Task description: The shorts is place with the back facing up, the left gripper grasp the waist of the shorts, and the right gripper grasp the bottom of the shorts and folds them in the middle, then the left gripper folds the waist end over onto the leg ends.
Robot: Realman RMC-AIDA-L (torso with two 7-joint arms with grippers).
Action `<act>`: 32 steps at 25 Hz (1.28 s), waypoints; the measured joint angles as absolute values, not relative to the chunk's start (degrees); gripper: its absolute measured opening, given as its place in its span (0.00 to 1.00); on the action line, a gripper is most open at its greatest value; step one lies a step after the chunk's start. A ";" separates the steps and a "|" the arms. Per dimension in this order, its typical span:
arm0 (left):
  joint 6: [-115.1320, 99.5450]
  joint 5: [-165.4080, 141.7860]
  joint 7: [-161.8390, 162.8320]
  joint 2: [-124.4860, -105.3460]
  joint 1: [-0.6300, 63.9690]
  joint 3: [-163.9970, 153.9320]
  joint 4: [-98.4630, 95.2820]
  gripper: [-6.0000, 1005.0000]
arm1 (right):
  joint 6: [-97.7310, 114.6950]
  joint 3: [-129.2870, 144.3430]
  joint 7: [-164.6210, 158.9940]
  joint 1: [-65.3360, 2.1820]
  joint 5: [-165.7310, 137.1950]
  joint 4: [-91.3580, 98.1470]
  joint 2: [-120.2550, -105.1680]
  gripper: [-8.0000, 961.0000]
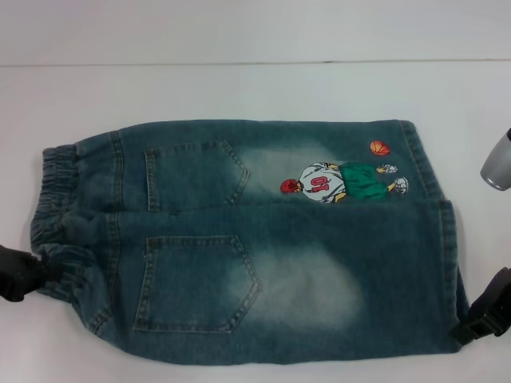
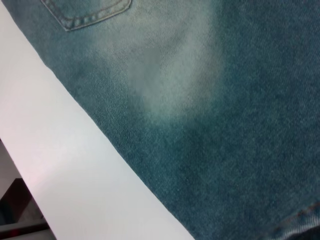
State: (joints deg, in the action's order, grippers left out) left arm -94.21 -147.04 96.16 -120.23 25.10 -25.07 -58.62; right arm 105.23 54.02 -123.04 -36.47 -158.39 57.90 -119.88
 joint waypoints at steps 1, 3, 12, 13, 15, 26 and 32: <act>-94.19 -147.04 96.17 -120.23 25.10 -25.07 -58.62 0.09 | 105.09 54.06 -123.05 -36.43 -158.38 57.93 -119.88 0.32; -94.15 -147.03 96.17 -120.23 25.12 -25.05 -58.62 0.09 | 104.77 54.10 -122.98 -36.38 -158.39 57.94 -119.88 0.27; -93.49 -146.09 96.33 -120.12 25.29 -24.49 -57.81 0.09 | 104.93 54.00 -117.74 -34.74 -155.51 59.78 -119.93 0.05; -93.38 -145.70 96.37 -120.05 25.30 -24.14 -57.62 0.09 | 104.93 54.00 -117.74 -34.74 -155.51 59.78 -119.93 0.05; -93.30 -144.39 96.47 -119.84 25.37 -23.02 -57.35 0.09 | 105.53 54.17 -114.56 -32.92 -152.02 62.90 -120.01 0.05; -93.22 -137.65 102.31 -119.24 26.27 -21.19 -59.07 0.10 | 101.39 45.26 -102.68 -28.89 -141.40 68.96 -119.80 0.05; -87.44 -134.40 105.85 -119.04 26.72 -21.17 -59.17 0.10 | 94.07 40.23 -104.06 -27.84 -136.76 69.71 -119.83 0.05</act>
